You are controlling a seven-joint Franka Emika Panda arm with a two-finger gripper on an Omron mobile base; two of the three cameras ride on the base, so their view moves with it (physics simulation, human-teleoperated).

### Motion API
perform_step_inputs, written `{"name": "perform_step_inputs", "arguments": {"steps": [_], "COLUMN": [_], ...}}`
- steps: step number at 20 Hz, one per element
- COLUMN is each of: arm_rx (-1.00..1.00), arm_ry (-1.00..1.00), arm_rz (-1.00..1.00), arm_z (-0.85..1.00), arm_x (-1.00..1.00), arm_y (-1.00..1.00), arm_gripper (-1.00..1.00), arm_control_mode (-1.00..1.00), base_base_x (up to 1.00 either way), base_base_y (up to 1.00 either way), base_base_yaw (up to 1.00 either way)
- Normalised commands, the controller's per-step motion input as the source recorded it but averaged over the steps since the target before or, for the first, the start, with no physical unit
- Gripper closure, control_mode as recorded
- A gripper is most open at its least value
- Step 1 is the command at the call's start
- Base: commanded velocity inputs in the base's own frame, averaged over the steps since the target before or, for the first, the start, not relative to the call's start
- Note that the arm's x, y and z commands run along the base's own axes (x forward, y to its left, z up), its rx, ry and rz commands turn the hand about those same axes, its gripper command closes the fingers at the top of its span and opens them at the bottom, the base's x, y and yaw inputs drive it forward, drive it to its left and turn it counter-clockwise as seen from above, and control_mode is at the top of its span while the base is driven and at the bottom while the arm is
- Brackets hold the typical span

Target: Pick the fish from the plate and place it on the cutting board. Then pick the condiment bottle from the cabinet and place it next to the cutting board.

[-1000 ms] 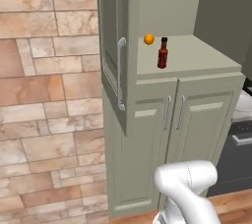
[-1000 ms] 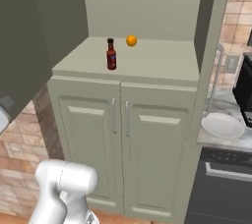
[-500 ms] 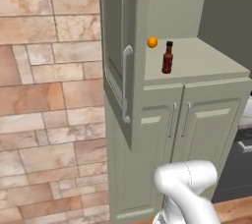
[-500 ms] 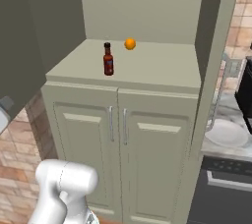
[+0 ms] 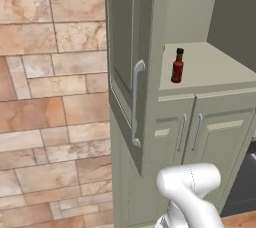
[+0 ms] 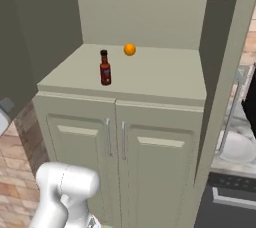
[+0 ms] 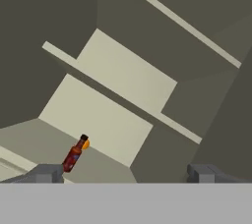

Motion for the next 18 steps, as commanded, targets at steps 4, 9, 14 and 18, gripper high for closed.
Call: {"name": "perform_step_inputs", "arguments": {"steps": [4,9,14,18], "arm_rx": [0.00,0.00,0.00,0.00], "arm_ry": [0.00,0.00,0.00,0.00], "arm_rz": [0.00,0.00,0.00,0.00], "arm_z": [0.00,0.00,0.00,0.00], "arm_x": [0.00,0.00,0.00,0.00], "arm_y": [0.00,0.00,0.00,0.00], "arm_gripper": [-1.00,-1.00,-1.00,-1.00], "arm_control_mode": [1.00,1.00,1.00,1.00], "base_base_x": [0.37,0.36,0.37,0.38], "base_base_y": [0.12,0.12,0.10,0.10], "base_base_yaw": [0.00,0.00,0.00,0.00]}}
